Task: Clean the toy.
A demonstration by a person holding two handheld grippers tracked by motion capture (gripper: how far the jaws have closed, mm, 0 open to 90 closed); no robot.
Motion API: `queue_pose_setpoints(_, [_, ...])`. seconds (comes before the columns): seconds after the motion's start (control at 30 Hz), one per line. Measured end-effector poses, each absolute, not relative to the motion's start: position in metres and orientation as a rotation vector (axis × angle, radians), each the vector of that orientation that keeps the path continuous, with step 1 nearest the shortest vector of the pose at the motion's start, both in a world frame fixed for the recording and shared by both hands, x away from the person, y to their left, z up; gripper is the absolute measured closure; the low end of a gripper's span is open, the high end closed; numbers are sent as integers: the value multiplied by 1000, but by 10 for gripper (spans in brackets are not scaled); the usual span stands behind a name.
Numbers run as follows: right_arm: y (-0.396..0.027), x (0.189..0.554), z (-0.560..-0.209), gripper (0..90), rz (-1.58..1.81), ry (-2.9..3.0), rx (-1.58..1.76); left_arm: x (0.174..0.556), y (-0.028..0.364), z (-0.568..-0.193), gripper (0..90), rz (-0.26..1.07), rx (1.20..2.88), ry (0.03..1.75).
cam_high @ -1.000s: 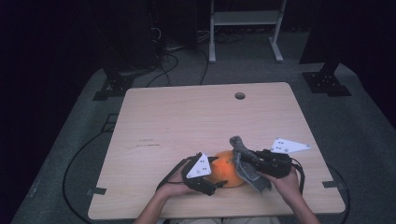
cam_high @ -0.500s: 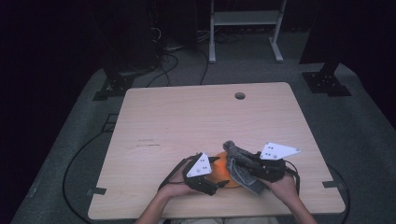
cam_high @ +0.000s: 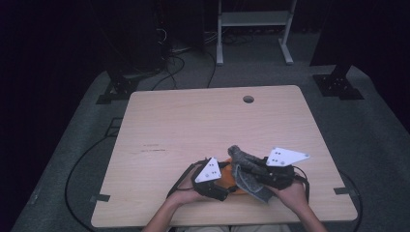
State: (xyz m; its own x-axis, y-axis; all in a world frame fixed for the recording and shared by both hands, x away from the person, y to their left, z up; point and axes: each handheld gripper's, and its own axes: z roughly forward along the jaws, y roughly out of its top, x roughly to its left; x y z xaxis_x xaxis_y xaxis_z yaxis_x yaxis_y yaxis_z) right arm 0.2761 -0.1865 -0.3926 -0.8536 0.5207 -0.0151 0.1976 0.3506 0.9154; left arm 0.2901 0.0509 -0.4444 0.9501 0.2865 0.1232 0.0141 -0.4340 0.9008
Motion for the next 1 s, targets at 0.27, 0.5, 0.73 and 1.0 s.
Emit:
queue_pose_setpoints(0.27, [-207, 291, -409, 765, 1469, 2320, 751, 289, 51, -446, 229, 316, 2026, 191])
queue_pose_setpoints(0.5, [-204, 287, -400, 763, 1546, 2304, 746, 284, 47, -445, 204, 372, 2050, 131])
queue_pose_setpoints(0.73, [-203, 295, -408, 765, 1537, 2318, 770, 283, 48, -446, 196, 403, 2078, 108])
queue_pose_setpoints(1.0, [-238, 312, -435, 764, 1562, 2264, 1006, 295, 63, -447, 195, 344, 2087, 213])
